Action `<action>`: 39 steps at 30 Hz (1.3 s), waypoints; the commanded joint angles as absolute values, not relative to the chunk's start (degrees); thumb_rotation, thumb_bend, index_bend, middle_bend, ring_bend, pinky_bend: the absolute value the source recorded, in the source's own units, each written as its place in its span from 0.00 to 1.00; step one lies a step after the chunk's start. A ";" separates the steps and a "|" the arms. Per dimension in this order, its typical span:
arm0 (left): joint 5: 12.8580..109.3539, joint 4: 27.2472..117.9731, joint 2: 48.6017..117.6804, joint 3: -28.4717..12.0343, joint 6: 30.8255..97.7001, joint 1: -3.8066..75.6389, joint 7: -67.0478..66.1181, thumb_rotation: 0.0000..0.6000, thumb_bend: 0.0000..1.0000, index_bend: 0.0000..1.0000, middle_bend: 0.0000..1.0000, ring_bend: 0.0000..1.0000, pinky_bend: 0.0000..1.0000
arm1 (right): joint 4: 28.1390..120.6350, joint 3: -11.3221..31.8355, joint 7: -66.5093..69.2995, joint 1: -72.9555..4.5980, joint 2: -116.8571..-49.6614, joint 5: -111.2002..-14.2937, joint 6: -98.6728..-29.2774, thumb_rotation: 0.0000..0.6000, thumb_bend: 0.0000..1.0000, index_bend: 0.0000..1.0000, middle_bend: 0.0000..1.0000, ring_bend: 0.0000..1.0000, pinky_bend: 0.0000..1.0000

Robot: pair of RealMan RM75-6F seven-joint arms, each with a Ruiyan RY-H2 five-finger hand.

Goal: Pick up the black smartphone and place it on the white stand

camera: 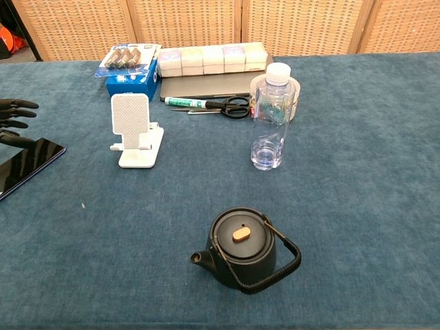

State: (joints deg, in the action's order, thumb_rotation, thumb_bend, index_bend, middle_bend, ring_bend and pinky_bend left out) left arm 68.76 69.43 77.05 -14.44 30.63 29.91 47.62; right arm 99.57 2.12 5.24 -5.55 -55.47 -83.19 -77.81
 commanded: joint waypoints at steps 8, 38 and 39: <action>69.01 69.70 78.25 -14.29 31.73 30.56 46.88 1.00 0.00 0.00 0.00 0.00 0.00 | 99.74 1.90 4.58 -5.65 -55.71 -83.38 -77.57 1.00 0.00 0.00 0.00 0.00 0.00; 70.81 80.65 76.82 -12.22 34.60 30.09 42.59 1.00 0.00 0.00 0.00 0.00 0.00 | 100.19 2.33 6.91 -5.11 -54.37 -83.55 -78.89 1.00 0.00 0.00 0.00 0.00 0.00; 71.35 81.65 76.54 -12.01 34.54 30.18 42.53 1.00 0.00 0.00 0.00 0.00 0.00 | 100.22 2.33 6.95 -5.12 -54.36 -83.56 -78.87 1.00 0.00 0.00 0.00 0.00 0.00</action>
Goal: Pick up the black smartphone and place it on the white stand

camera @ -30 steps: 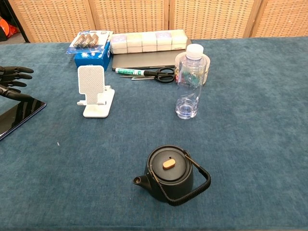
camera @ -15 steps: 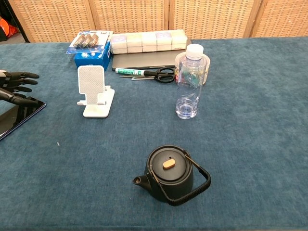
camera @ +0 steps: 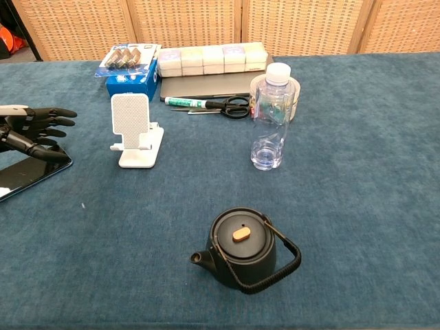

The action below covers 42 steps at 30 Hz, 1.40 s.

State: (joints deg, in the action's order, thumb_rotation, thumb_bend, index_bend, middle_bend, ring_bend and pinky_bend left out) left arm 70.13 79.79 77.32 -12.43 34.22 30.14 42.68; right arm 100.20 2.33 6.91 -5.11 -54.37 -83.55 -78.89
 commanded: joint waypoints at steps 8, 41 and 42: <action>72.65 85.09 75.05 -11.52 39.47 28.92 40.68 1.00 0.00 0.00 0.00 0.00 0.00 | 100.15 2.29 7.32 -5.09 -54.23 -83.65 -78.84 1.00 0.00 0.00 0.00 0.00 0.00; 74.10 83.20 79.28 -7.09 41.58 27.73 38.45 1.00 0.00 0.00 0.00 0.00 0.00 | 100.11 2.38 7.63 -5.02 -54.13 -83.68 -79.01 1.00 0.00 0.00 0.00 0.00 0.00; 74.47 83.42 79.18 -6.96 41.74 27.66 38.72 1.00 0.00 0.00 0.00 0.00 0.00 | 100.10 2.38 7.67 -5.02 -54.12 -83.70 -79.01 1.00 0.00 0.00 0.00 0.00 0.00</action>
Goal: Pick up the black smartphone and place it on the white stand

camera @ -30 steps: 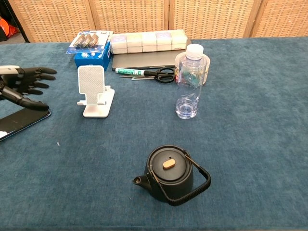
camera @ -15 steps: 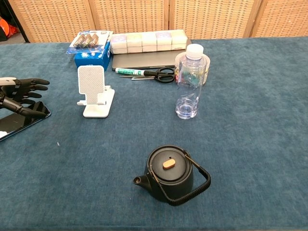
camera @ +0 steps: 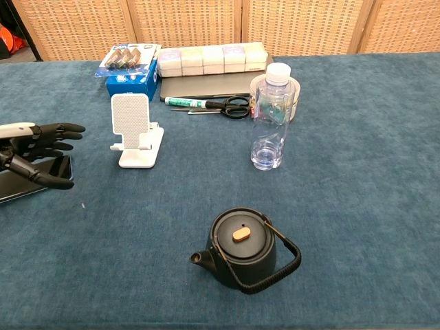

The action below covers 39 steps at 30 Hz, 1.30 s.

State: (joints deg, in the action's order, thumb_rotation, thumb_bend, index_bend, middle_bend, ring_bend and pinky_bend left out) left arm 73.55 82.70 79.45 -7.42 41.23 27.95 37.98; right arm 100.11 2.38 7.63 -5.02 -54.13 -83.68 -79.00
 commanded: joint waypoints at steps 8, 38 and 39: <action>78.95 87.03 76.89 -4.19 40.76 28.21 40.80 1.00 0.00 0.00 0.00 0.00 0.00 | 100.26 2.28 8.14 -5.05 -53.94 -83.75 -78.75 1.00 0.00 0.00 0.00 0.00 0.00; 59.58 93.59 74.76 -0.75 61.64 23.88 -19.40 1.00 0.00 0.31 0.19 0.06 0.21 | 100.60 2.02 9.97 -4.62 -53.02 -85.11 -79.76 1.00 0.00 0.00 0.00 0.00 0.00; 59.88 93.12 74.98 -0.59 61.57 23.79 -19.26 1.00 0.00 0.31 0.19 0.06 0.21 | 100.60 2.01 9.96 -4.62 -53.02 -85.13 -79.76 1.00 0.00 0.00 0.00 0.00 0.00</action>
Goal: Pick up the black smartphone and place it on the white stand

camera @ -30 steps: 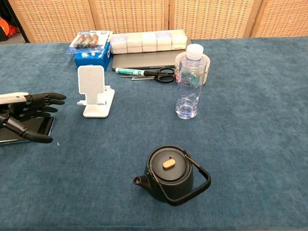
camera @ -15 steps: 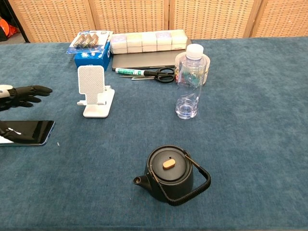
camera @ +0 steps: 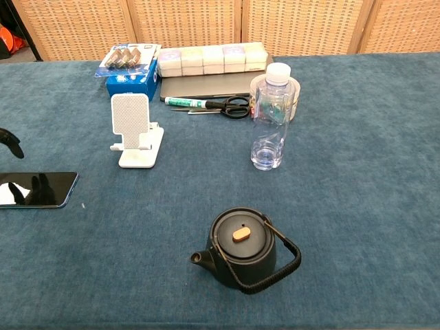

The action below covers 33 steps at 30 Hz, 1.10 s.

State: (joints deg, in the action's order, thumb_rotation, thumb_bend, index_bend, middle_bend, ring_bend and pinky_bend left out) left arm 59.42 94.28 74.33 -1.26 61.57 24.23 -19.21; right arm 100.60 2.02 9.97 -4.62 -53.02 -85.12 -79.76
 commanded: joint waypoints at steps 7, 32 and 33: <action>63.65 88.83 77.32 0.35 61.62 23.14 -17.08 1.00 0.02 0.31 0.19 0.06 0.23 | 100.70 1.94 9.83 -4.73 -53.08 -85.09 -79.46 1.00 0.00 0.00 0.00 0.00 0.00; 59.53 85.61 83.58 -3.04 59.48 24.80 -19.70 1.00 0.06 0.26 0.11 0.06 0.23 | 100.52 1.87 10.20 -5.12 -53.09 -84.79 -78.59 1.00 0.00 0.00 0.00 0.00 0.00; 59.53 85.75 83.62 -2.96 59.51 24.82 -19.97 1.00 0.06 0.26 0.11 0.06 0.23 | 100.51 1.86 10.22 -5.13 -53.09 -84.78 -78.54 1.00 0.00 0.00 0.00 0.00 0.00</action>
State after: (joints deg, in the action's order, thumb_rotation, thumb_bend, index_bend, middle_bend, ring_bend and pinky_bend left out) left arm 59.55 85.70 83.58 -2.97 59.50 24.79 -19.92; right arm 100.51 1.86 10.21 -5.13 -53.09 -84.78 -78.55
